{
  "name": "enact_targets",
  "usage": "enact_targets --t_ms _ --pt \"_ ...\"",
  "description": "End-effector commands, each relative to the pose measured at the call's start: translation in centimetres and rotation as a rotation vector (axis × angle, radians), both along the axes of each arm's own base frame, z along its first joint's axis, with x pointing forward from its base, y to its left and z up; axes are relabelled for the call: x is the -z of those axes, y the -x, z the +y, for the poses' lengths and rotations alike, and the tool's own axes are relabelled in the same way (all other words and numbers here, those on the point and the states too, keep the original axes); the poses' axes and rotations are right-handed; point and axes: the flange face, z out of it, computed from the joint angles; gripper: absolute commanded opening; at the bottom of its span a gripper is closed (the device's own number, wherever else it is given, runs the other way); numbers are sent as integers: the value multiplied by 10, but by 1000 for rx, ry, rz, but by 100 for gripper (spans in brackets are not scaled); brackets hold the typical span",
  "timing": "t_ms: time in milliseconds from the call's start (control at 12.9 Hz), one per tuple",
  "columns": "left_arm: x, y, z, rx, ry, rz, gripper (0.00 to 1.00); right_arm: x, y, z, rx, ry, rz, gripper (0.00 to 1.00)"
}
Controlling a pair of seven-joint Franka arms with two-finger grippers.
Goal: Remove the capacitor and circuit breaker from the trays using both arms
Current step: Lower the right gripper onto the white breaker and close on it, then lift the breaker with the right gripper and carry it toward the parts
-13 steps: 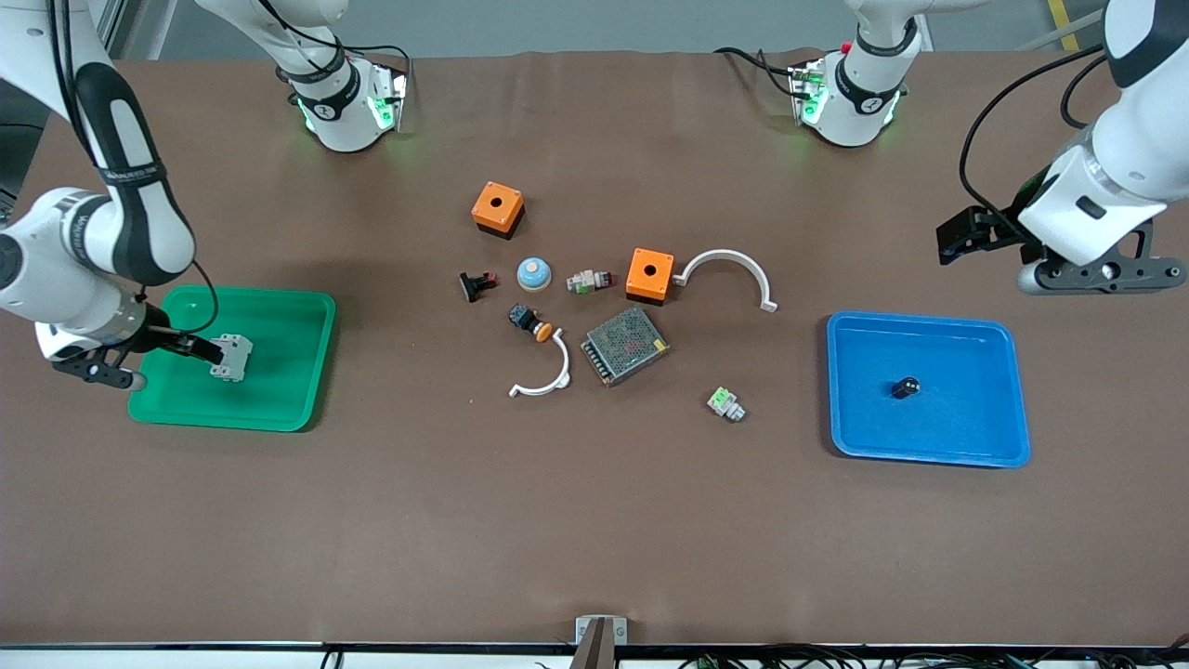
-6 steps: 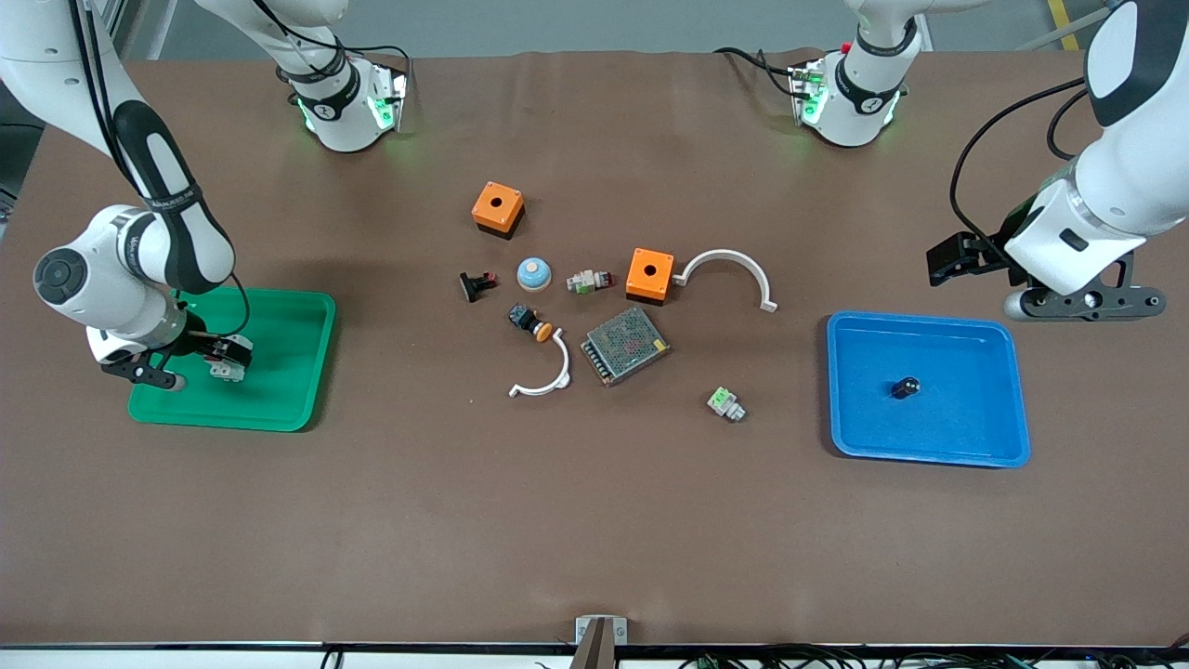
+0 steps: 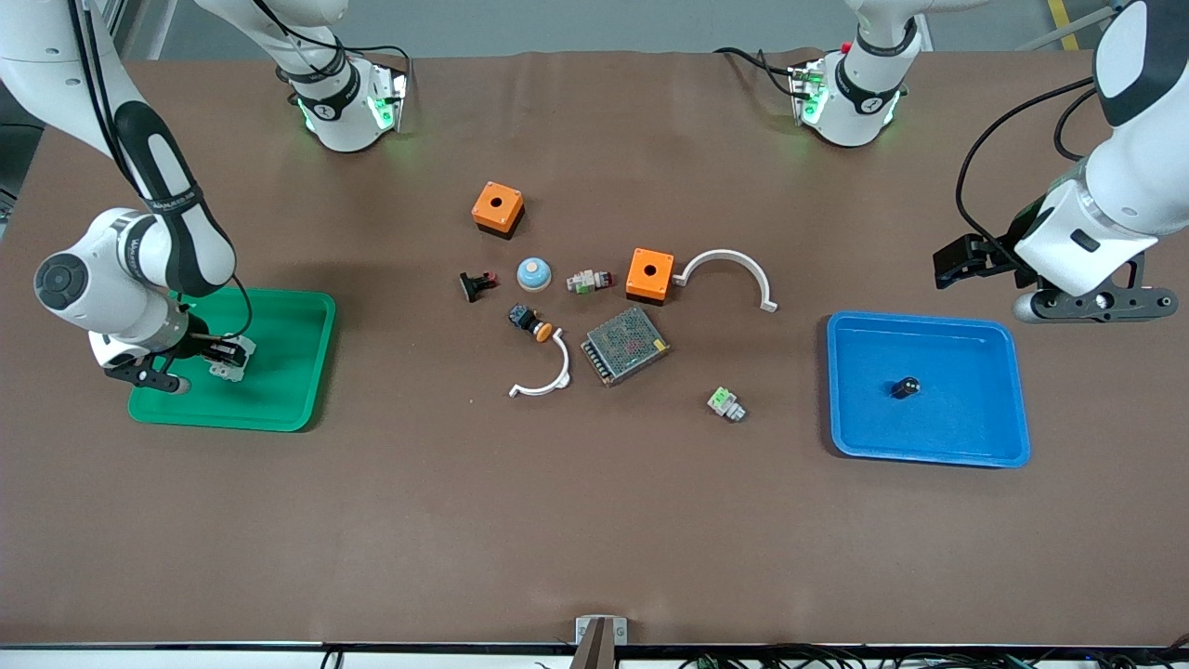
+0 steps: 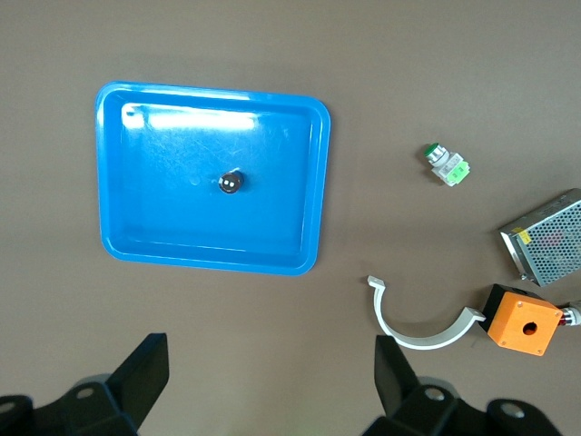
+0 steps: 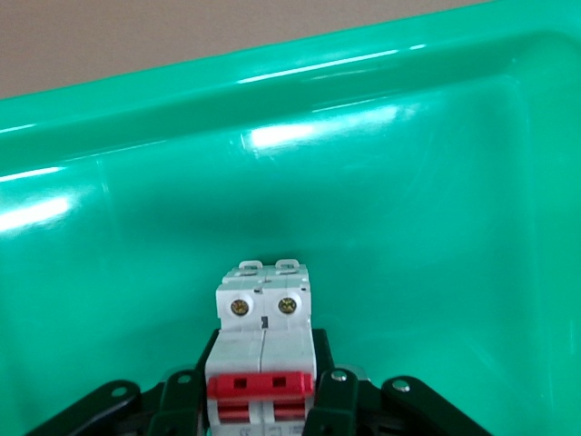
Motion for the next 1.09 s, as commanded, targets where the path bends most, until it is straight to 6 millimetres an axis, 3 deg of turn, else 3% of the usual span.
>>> enact_targets --t_ms 0,156,233,467,700,1011 --pt "-9 -1 3 -12 -22 -21 100 -53 -24 36 -53 -31 36 3" --pt "-13 -3 3 -11 -20 -31 100 -80 -38 84 -121 -39 54 3" --pt "-12 -4 0 -7 -20 -31 100 -85 -41 118 -156 -41 49 3" --pt "-11 -5 -6 5 -15 -29 100 -93 -46 249 -140 -80 -1 2" --pt "-18 -6 -7 5 -12 -45 100 -73 -35 339 -148 -124 -27 2" --pt "-22 -14 -3 11 -4 -65 100 -41 -29 437 -89 -96 -11 2"
